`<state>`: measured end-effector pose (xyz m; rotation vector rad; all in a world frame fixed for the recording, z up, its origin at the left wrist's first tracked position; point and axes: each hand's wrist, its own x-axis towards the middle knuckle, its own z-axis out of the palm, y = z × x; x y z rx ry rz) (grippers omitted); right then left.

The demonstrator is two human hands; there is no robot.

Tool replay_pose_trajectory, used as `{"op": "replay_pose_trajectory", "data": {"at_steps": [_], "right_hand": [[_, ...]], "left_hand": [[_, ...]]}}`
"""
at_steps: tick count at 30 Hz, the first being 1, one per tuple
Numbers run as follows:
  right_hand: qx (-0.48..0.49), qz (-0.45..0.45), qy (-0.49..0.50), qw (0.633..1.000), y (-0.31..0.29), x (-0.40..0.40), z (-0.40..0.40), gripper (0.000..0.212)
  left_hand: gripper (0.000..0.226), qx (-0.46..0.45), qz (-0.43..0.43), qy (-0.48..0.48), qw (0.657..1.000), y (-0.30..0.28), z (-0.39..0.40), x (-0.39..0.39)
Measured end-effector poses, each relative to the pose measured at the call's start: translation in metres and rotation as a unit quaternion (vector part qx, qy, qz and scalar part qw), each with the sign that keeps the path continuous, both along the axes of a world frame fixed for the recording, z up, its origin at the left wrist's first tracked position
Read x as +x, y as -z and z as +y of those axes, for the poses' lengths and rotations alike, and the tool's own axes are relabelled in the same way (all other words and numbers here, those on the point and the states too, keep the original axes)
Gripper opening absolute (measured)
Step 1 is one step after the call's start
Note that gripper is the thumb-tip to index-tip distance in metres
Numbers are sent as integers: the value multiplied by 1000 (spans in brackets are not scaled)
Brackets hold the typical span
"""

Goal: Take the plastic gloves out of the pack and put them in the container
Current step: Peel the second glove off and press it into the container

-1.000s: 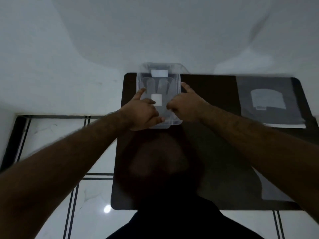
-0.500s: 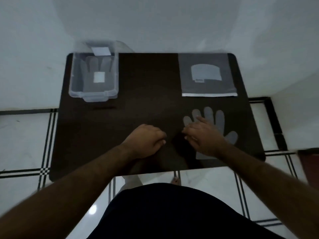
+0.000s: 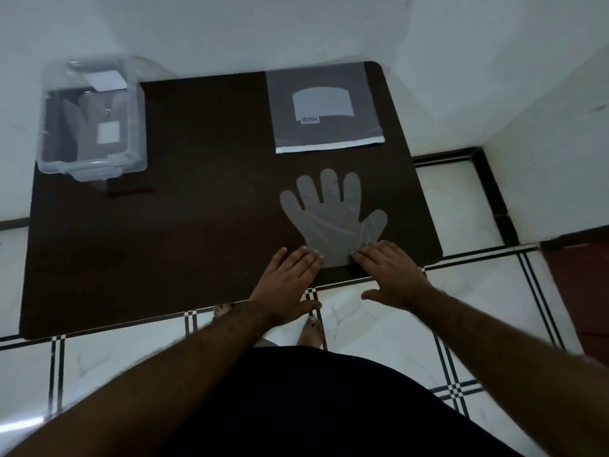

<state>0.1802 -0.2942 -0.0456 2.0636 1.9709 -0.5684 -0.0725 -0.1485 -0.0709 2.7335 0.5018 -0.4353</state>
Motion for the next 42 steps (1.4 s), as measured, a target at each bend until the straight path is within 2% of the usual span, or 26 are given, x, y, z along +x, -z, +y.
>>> {"op": "replay_pose_trajectory", "data": {"at_steps": [3,6,10,14,17,19,22,24,27,29,32,35,37,40,42], "right_hand": [[24,-4,-2,1000,3,-1,0,90],[54,6,-4,999,2,-3,0,70],[87,8,-46,995,1,-8,-1,41],[92,5,-76,993,3,-11,-4,28],[100,11,-66,993,1,-12,-5,16],[111,30,-51,992,-3,-13,-4,11],[132,72,-6,989,-12,-12,2,28],[154,119,32,980,-24,-12,12,25],[191,182,46,963,-50,-15,36,8],[214,196,38,956,-72,-21,56,9],[240,208,22,948,-102,-33,85,9],[263,224,13,938,-128,-42,112,6],[252,231,17,940,-143,-46,130,7],[234,233,29,944,-158,-50,154,8],[217,252,52,942,-165,-57,176,6]], "left_hand": [[92,21,9,-18,1000,6,0,1],[79,35,6,0,999,9,4,-2],[53,81,-59,41,994,13,2,-13],[34,100,-122,60,986,15,-5,-19],[24,103,-127,64,984,15,-7,-18],[22,85,-124,44,988,13,-8,-16],[19,6,-151,-42,988,4,-4,-13],[24,-93,-178,-128,971,-8,1,-12],[72,-197,-178,-223,938,-32,10,-9],[86,-209,-176,-259,926,-51,15,-4],[71,-186,-198,-272,923,-71,27,-1],[32,-165,-276,-283,904,-82,43,-10],[20,-201,-326,-328,863,-88,52,-22],[16,-286,-376,-399,786,-102,70,-42],[14,-301,-403,-412,760,-111,92,-61]]}}
